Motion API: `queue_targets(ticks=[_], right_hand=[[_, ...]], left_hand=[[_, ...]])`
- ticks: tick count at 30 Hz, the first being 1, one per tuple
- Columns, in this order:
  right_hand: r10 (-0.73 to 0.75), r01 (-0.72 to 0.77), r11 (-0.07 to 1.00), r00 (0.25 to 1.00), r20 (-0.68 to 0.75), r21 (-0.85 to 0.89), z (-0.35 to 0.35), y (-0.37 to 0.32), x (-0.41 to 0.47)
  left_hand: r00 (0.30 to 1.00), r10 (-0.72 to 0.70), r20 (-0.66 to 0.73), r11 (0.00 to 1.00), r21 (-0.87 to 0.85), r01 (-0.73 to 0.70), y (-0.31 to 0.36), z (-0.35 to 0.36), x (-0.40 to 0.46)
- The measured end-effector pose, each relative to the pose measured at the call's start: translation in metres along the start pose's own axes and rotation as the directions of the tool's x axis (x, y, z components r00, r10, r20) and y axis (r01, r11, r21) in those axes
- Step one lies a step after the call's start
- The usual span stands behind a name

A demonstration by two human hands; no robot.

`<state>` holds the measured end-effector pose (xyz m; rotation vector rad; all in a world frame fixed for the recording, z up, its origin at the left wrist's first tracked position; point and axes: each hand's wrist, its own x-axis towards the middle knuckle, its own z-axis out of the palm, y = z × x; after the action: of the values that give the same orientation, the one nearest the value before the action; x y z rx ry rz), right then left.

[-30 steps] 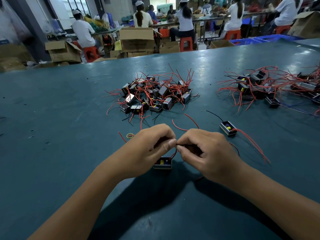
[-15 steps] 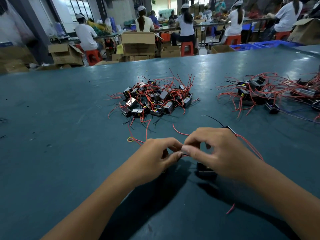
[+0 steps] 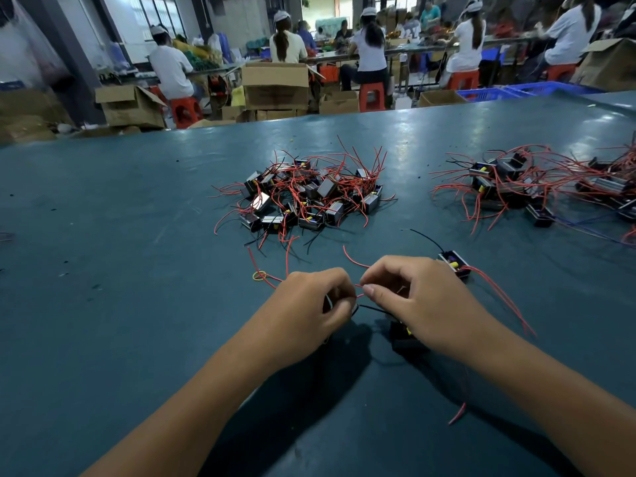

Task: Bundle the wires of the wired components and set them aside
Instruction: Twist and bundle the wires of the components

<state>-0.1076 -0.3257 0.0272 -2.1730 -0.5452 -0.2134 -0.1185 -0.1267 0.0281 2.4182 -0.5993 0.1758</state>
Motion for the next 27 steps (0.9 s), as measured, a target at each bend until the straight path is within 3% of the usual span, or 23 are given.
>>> queue_targets(ticks=[4,8,14,19,27], right_hand=[[0.088,-0.088,0.996,0.993,-0.081,0.002,0.005,0.006,0.002],[0.160,-0.155,0.984,0.985,-0.057,0.093,0.010,0.009,0.003],[0.147,-0.134,0.971,0.988,-0.053,0.199,0.016,0.008,0.002],[0.158,-0.135,0.948,0.986,-0.057,0.289,0.017,0.006,0.002],[0.135,-0.094,0.941,0.985,-0.107,0.326,0.015,0.000,0.001]], left_hand=[[0.999,-0.032,-0.017,0.999,0.017,0.033,0.001,-0.001,-0.001],[0.996,-0.028,-0.089,1.000,-0.012,0.027,0.001,-0.001,0.000],[0.987,-0.025,-0.156,0.998,-0.062,0.016,0.002,0.003,-0.001],[0.982,-0.139,-0.125,0.968,-0.228,0.108,0.000,0.007,-0.001],[0.982,-0.144,-0.120,0.953,-0.285,0.105,0.002,0.009,-0.001]])
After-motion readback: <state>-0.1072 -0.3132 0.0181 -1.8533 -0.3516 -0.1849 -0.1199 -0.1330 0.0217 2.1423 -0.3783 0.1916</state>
